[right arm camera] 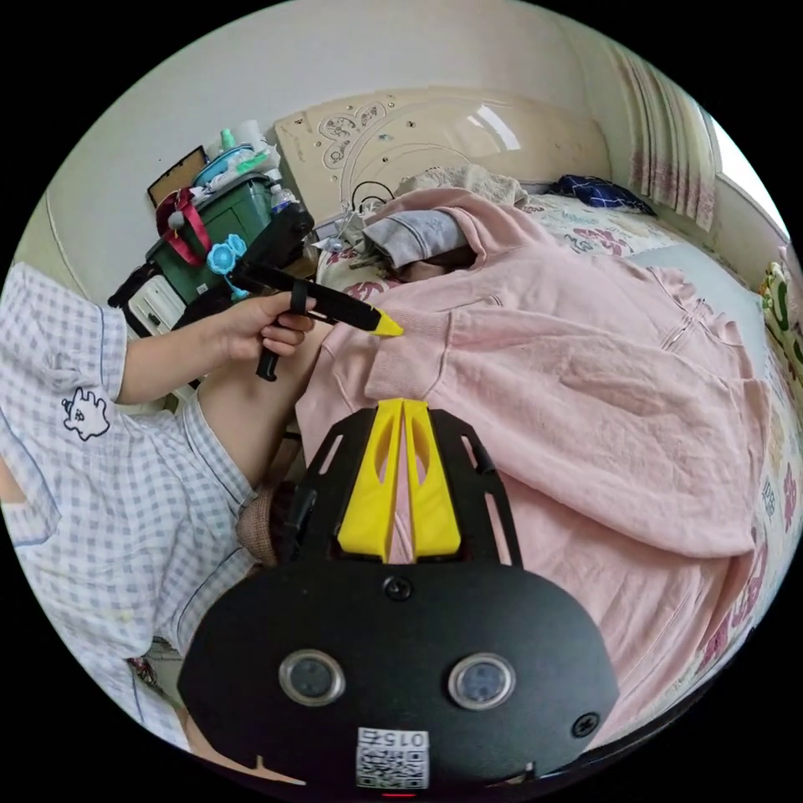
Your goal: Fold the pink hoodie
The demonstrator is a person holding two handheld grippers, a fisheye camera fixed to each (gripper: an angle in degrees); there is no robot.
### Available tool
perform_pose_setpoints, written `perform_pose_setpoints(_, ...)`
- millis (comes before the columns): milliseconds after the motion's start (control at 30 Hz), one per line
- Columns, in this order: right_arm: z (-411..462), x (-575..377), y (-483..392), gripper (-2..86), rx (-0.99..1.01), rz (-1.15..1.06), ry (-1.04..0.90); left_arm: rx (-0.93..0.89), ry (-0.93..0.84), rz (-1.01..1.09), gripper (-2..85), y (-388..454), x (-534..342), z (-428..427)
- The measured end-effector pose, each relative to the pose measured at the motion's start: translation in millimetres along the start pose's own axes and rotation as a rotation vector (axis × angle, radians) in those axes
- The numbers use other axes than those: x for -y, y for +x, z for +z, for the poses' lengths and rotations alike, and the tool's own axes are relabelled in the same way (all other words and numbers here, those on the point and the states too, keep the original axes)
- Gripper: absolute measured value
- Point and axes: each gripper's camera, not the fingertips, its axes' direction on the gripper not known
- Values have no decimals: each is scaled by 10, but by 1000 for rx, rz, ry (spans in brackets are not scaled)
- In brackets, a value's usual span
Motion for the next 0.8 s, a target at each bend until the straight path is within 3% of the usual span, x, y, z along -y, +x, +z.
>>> perform_pose_setpoints(167, -569, -140, 710, 30, 144, 146, 97, 27, -26, -8, 17, -73, 26, 40)
perform_pose_setpoints(300, -1082, -346, 1318, 68, 103, 338, 237, -5, -26, -26, 52, -157, 41, 65)
perform_pose_setpoints(467, -1810, -1209, 2356, 102, -35, 898, 674, -69, -31, -31, 77, -216, 85, 247)
perform_pose_setpoints(567, -1860, -1355, 2800, 130, -128, 1099, 679, -99, -46, -53, 79, -219, 80, 354)
perform_pose_setpoints(633, -1806, -1299, 3071, 133, -67, 1140, 657, -111, -66, -57, 71, -205, 23, 432)
perform_pose_setpoints(800, -1678, -1112, 3732, 75, -65, 1296, 536, -119, -53, -61, 32, -250, -1, 476)
